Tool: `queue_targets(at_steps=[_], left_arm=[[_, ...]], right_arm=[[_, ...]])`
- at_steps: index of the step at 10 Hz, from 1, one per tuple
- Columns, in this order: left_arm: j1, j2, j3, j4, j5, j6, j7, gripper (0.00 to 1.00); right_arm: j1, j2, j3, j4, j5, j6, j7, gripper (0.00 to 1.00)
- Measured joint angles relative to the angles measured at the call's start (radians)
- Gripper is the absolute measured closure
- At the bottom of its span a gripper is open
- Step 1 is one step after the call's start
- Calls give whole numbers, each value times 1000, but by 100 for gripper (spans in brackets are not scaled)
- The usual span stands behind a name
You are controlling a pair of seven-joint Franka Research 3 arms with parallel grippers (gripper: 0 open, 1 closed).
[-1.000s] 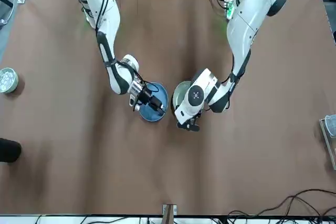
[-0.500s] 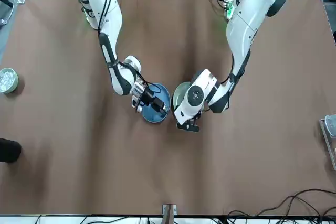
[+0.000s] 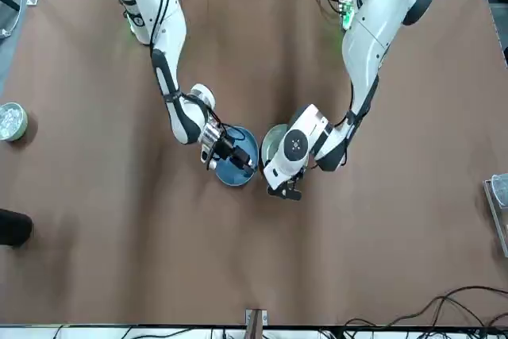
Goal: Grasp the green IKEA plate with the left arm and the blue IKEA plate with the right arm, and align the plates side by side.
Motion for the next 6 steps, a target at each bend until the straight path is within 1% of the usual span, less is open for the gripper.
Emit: queue_targets(at_steps=[6], left_arm=[[0, 7, 1, 17, 0, 0, 0, 0]], right_arm=[[17, 25, 2, 43, 12, 7, 11, 2]])
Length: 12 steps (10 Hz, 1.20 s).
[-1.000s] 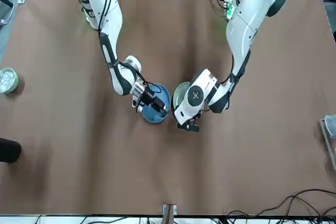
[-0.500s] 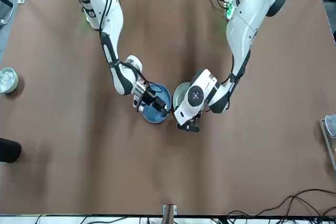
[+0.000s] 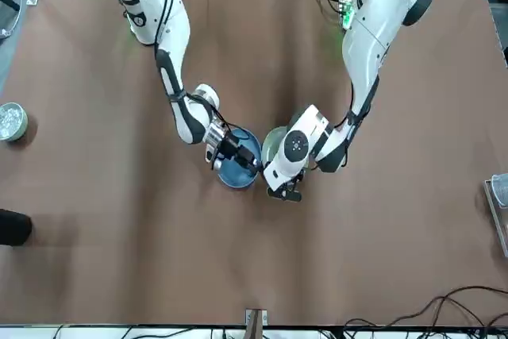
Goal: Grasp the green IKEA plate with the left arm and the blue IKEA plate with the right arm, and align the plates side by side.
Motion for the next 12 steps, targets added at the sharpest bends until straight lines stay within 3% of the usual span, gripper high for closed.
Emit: queue_targets(at_steps=[4, 12], left_arm=[[0, 4, 0, 4, 0, 0, 0, 0], [-2, 11, 19, 10, 0, 11, 0, 0]], right_arm=[[2, 0, 0, 16, 0, 43, 6, 1], [14, -21, 0, 94, 0, 349, 44, 0]])
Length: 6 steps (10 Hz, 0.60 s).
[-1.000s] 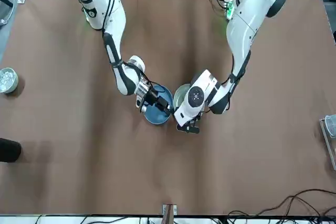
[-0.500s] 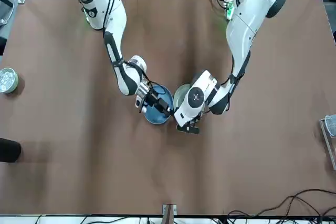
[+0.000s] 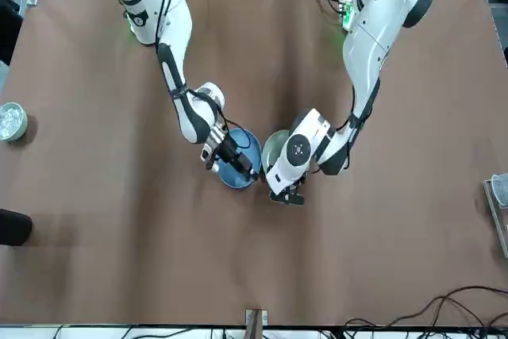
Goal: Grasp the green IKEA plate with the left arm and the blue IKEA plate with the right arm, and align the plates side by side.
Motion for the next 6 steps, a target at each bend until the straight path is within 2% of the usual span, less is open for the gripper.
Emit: queue_targets(at_steps=[4, 6], left_arm=[[0, 0, 0, 1, 0, 1, 0, 0], [-3, 0, 0, 2, 0, 3, 0, 0]], right_arm=[[1, -80, 0, 6, -2, 144, 12, 0], [1, -125, -4, 8, -77, 255, 6, 0]])
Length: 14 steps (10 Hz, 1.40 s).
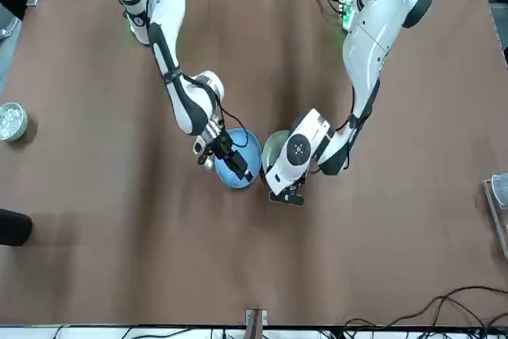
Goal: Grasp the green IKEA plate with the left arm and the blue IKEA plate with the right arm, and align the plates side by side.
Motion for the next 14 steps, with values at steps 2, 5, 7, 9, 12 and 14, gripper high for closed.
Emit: queue_targets(at_steps=[2, 5, 7, 9, 12, 14], left_arm=[[-2, 0, 0, 12, 0, 0, 0, 0], [6, -32, 1, 27, 0, -45, 0, 0], [4, -95, -17, 32, 0, -192, 6, 0], [-3, -137, -38, 30, 0, -263, 6, 0], [-49, -133, -48, 4, 0, -311, 6, 0], [-14, -184, -72, 23, -1, -355, 24, 0]], right_arm=[[-2, -52, -16, 2, -108, 102, -28, 0], [-51, -72, -31, 2, -467, 154, -73, 0], [-112, -73, -33, 6, -741, 142, -88, 0], [-176, -85, -35, 13, -943, 32, -89, 0], [-370, -129, -41, 23, -1221, -251, -94, 0], [-473, -178, -51, 22, -1411, -419, -95, 0]])
